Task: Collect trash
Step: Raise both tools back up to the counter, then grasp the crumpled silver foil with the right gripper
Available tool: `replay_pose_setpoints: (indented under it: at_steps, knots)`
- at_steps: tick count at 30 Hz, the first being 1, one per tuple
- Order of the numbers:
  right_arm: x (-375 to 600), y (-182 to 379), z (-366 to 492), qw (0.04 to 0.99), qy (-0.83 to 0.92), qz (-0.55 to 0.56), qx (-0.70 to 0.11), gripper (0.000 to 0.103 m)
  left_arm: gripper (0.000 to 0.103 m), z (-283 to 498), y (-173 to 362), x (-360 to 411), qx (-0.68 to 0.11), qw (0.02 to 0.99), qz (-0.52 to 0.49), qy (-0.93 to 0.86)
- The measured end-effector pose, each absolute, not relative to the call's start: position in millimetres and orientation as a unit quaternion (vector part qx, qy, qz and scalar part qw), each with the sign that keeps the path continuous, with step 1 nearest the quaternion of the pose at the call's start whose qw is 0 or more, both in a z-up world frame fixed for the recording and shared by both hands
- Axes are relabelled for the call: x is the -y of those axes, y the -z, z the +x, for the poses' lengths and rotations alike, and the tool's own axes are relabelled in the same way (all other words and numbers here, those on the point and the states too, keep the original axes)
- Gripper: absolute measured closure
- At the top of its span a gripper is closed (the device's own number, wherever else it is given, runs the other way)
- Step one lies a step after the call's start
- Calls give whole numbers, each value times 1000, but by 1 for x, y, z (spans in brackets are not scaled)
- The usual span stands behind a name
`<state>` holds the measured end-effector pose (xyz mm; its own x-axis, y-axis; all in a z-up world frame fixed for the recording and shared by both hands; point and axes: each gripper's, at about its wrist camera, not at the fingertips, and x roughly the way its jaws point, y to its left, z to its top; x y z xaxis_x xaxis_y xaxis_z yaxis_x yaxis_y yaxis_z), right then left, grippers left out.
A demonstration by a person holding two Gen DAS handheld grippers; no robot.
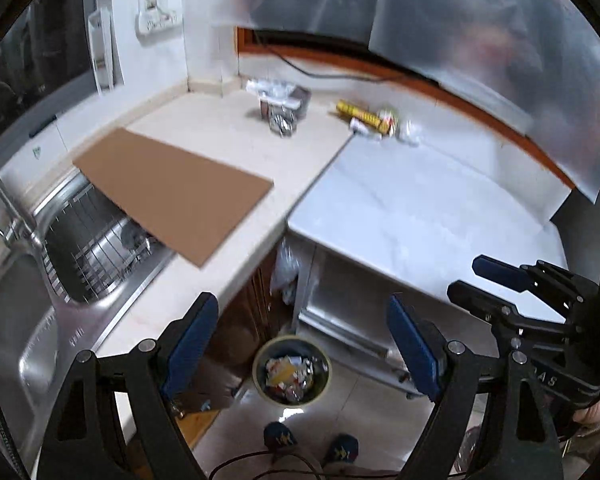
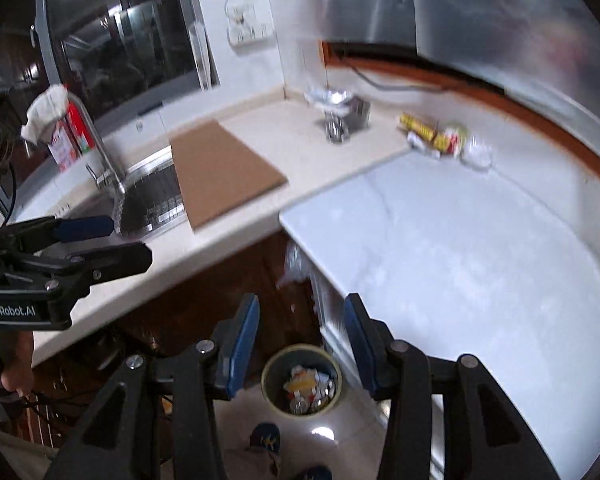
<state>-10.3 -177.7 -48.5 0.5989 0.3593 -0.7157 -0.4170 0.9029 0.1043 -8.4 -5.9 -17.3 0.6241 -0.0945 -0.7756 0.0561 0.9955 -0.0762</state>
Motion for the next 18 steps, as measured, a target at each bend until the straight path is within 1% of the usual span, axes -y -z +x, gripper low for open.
replay_pose_setpoints:
  at_steps: [6,10,12,18]
  knots:
    - [181,14,24,898,-226,-22,-377,56,18,18,-21,-5,-412,910,-11,42]
    - [176,-5,58,903,-223,-23,-366,53,12,51,-46,-19,-402,915,17,39]
    - [171,-10,78,905,-216,-24,-365,48,12,73,-51,-27,-396,917,29,36]
    - [151,-13,155,906,-191,-7,-378,47,12,155,-50,-59,-398,915,27,56]
